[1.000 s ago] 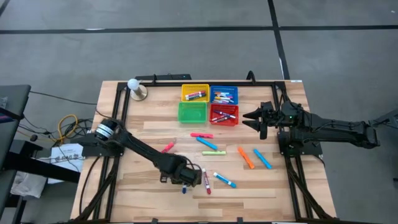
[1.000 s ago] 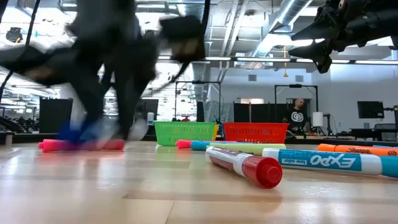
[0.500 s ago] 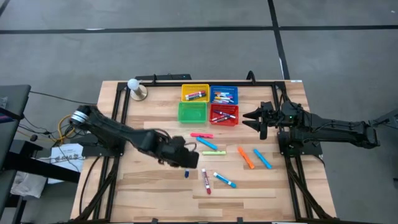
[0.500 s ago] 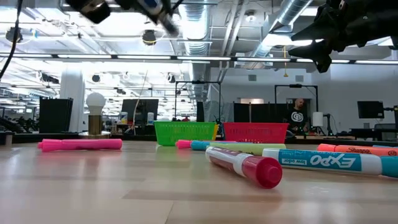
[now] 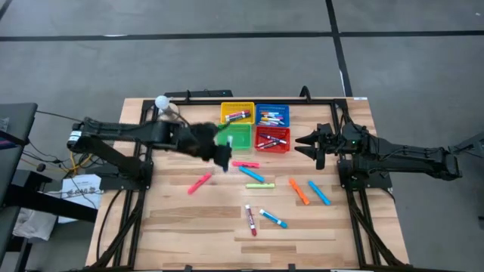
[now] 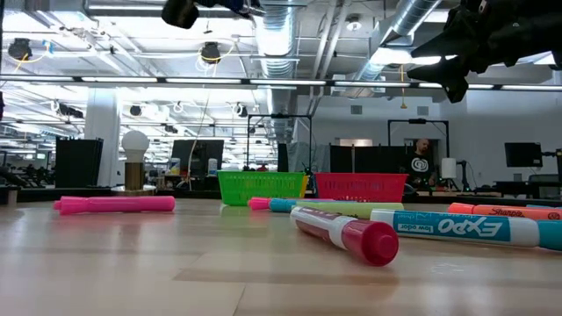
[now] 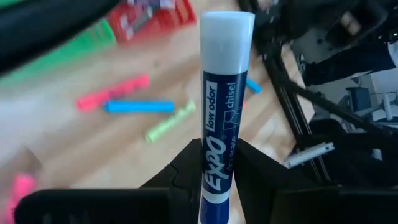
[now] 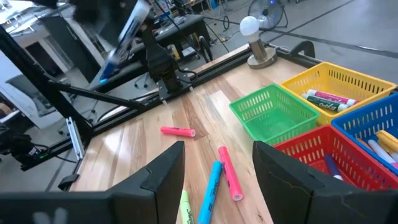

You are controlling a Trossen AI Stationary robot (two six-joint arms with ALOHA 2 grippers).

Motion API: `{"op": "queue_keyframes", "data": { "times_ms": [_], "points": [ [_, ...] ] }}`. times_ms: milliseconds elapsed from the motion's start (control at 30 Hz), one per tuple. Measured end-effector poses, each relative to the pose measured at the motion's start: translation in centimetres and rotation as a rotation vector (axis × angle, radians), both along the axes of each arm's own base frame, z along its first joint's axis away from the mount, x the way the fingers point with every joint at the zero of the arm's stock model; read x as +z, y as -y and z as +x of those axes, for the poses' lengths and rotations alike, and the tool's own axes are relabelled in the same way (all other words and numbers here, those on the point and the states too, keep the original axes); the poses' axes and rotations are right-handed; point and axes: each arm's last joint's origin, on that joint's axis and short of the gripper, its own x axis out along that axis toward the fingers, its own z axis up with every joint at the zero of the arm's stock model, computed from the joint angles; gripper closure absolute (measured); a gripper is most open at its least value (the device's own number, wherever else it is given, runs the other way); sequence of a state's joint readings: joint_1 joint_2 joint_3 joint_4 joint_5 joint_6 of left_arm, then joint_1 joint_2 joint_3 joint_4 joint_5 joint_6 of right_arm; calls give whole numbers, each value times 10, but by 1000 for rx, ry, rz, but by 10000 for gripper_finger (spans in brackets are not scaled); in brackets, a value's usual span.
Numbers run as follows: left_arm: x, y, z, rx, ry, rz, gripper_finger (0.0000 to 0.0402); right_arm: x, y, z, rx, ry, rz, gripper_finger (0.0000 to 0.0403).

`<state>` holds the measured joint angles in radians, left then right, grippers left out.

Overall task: Pick & Place Markers
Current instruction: Put the large dark blue marker pen into the yellow bin

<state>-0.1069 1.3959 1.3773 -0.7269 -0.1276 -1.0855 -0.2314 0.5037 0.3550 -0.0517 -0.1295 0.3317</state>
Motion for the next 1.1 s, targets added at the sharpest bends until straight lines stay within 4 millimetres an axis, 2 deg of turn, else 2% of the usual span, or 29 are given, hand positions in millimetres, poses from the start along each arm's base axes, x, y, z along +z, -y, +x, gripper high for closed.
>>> {"op": "queue_keyframes", "data": {
  "times_ms": [233,500,767,1100],
  "points": [
    [14,-46,-13,-33,34,142,326,0,0,0,0,0,0,225],
    [16,-85,-20,-92,21,251,325,0,0,0,0,0,0,225],
    [16,-109,-26,-153,-18,415,325,0,0,0,0,0,1,225],
    [17,-131,-33,-215,-148,722,325,0,0,0,0,0,0,225]
  ]
}}
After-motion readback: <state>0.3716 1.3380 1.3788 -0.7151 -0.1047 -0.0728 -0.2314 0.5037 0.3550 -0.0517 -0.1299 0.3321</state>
